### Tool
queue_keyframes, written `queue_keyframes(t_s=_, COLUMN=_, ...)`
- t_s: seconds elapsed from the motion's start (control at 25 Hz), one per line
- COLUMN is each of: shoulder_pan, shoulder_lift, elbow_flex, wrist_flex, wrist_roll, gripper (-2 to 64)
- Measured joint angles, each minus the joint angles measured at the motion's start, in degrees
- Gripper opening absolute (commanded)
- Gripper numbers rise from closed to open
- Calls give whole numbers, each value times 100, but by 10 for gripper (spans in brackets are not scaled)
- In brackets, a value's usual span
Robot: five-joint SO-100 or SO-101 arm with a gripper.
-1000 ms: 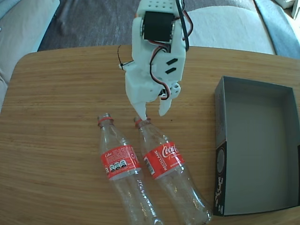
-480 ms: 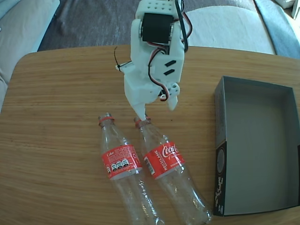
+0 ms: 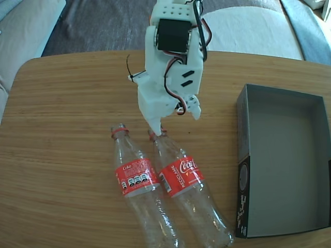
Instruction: Grasp the bottles and put them in the box.
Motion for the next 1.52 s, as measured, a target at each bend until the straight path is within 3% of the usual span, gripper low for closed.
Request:
queue_keyframes(t_s=0.36, shoulder_pan=185, shoulder_lift=0, elbow_flex=606, wrist_flex=-686, wrist_roll=0, gripper=417)
queue_keyframes(t_s=0.8, shoulder_pan=492, shoulder_lift=0, elbow_flex=1020, wrist_flex=-773, wrist_roll=0, gripper=416)
queue_keyframes(t_s=1.0, shoulder_pan=510, shoulder_lift=0, elbow_flex=1230, wrist_flex=-1310, wrist_roll=26, gripper=416)
queue_keyframes(t_s=1.28, shoulder_pan=475, shoulder_lift=-132, elbow_flex=1292, wrist_flex=-1441, wrist_roll=26, gripper=416)
queue_keyframes(t_s=1.52, shoulder_pan=475, shoulder_lift=-606, elbow_flex=1292, wrist_flex=-1951, wrist_roll=26, gripper=416)
